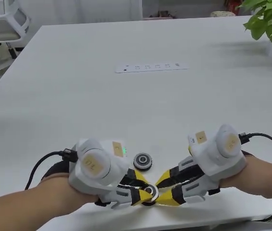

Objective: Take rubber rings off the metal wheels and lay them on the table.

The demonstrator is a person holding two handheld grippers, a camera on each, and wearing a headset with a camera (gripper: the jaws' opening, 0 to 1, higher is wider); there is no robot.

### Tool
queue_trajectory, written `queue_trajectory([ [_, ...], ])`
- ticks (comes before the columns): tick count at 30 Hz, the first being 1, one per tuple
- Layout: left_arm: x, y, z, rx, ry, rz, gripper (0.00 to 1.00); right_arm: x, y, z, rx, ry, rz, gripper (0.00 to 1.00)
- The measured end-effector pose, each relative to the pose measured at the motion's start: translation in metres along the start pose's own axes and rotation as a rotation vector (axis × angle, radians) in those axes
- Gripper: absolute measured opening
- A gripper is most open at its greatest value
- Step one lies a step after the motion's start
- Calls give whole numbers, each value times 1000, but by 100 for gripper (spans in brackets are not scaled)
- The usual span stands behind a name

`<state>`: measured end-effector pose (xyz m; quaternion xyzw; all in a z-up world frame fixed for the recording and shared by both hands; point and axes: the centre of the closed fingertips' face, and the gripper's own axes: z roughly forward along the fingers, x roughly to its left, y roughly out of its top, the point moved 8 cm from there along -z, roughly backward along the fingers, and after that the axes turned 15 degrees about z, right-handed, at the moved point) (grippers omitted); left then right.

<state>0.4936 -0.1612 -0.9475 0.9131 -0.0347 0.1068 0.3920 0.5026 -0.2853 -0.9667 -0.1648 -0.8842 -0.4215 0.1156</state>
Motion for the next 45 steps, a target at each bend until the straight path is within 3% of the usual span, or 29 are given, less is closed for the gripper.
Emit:
queue_trajectory([
  [6, 0, 0, 0, 0, 1, -2, 13, 0, -1, -1, 0, 2, 27, 7],
  [11, -1, 0, 0, 1, 2, -2, 13, 1, -1, -1, 7, 0, -11, 8],
  [15, -1, 0, 0, 1, 2, -3, 13, -1, 6, 1, -34, -11, -22, 26],
  [24, -1, -1, 0, -1, 2, -3, 13, 4, 8, 12, -12, 5, -82, 31],
  [27, -1, -1, 0, -2, 2, -4, 13, 3, 10, 12, -15, -1, -89, 25],
  [45, 0, -1, 1, -5, 5, -8, 12, 2, 4, 3, -5, -13, -49, 19],
])
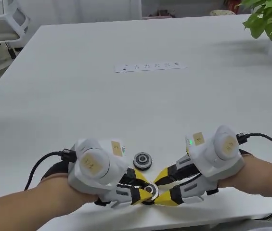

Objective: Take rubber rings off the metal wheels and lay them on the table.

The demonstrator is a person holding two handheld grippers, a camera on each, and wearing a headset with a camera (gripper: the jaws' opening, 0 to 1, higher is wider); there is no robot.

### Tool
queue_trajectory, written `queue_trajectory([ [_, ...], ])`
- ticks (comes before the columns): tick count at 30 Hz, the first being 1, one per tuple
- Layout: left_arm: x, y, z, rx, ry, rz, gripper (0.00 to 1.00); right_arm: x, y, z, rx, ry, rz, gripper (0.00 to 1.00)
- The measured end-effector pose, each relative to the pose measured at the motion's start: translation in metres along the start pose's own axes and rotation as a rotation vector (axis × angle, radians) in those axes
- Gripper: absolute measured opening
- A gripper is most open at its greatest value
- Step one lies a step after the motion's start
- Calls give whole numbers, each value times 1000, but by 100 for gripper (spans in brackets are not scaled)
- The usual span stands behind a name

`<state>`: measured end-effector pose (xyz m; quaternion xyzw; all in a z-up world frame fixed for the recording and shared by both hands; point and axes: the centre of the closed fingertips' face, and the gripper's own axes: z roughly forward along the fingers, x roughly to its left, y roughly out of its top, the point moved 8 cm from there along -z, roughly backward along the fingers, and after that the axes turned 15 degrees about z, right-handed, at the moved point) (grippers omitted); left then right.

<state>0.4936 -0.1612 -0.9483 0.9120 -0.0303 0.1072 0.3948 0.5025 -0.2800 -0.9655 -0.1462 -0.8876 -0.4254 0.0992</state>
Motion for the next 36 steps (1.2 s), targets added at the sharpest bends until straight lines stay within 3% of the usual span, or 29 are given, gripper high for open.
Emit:
queue_trajectory([
  [27, 0, 0, 0, 2, 5, 2, 12, -4, -5, -5, 15, -22, 68, 0],
  [36, 1, 0, 0, 2, 6, 3, 12, -6, -6, -4, 11, -17, 115, 0],
])
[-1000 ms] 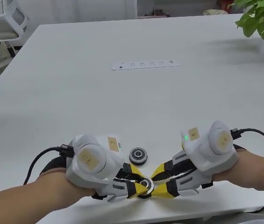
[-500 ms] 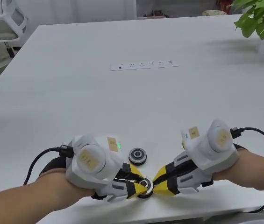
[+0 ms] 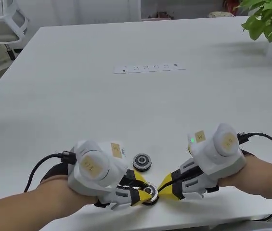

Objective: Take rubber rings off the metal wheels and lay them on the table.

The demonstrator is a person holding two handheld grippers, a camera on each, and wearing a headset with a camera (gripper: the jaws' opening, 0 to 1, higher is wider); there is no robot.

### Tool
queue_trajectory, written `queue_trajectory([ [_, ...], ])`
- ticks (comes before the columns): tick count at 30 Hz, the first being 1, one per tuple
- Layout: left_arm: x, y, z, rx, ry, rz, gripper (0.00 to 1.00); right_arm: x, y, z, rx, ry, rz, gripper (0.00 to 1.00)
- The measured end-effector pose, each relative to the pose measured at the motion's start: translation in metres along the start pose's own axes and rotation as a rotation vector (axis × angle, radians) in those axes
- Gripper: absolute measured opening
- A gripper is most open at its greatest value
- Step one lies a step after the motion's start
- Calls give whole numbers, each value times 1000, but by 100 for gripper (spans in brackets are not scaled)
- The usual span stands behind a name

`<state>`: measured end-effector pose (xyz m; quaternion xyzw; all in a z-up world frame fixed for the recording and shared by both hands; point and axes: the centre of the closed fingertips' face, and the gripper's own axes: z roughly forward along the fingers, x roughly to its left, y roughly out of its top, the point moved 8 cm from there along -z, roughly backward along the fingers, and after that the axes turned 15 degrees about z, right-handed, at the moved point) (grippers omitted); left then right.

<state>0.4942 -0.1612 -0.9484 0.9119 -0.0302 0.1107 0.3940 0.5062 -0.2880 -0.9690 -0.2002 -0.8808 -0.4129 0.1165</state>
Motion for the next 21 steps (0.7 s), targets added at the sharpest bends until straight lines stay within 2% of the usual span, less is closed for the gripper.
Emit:
queue_trajectory([
  [21, -1, 1, 1, 3, 4, 1, 12, -3, 0, -6, -28, 22, 204, 0],
])
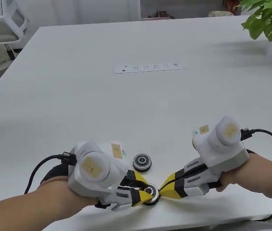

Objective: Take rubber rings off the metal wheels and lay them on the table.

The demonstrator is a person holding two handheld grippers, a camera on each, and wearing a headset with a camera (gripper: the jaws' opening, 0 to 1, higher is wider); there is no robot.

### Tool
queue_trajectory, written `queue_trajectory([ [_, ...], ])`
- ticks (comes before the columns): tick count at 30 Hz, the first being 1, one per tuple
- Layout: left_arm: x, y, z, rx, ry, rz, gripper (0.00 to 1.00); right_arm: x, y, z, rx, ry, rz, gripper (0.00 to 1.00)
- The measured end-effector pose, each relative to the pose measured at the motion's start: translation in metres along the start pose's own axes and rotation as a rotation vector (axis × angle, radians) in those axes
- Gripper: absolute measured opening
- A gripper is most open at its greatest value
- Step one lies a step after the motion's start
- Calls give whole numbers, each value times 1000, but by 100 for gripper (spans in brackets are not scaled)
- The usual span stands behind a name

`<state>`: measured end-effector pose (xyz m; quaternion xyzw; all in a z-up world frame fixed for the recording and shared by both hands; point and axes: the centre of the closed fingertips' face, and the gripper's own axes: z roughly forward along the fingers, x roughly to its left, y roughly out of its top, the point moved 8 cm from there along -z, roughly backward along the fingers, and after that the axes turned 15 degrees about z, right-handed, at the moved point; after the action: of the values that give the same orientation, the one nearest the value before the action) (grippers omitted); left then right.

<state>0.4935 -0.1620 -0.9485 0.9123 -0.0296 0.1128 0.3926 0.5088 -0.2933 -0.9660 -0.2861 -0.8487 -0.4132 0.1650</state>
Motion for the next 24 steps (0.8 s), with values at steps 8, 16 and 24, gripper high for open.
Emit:
queue_trajectory([
  [8, -1, 0, 0, -1, 1, 0, 12, 1, -1, -2, -4, 5, 39, 0],
  [16, -1, 1, 0, -1, 1, -1, 12, 2, 0, -3, -6, 5, 63, 0],
  [24, -1, 1, 0, -2, 2, -2, 12, 2, 1, -5, -22, 15, 118, 0],
])
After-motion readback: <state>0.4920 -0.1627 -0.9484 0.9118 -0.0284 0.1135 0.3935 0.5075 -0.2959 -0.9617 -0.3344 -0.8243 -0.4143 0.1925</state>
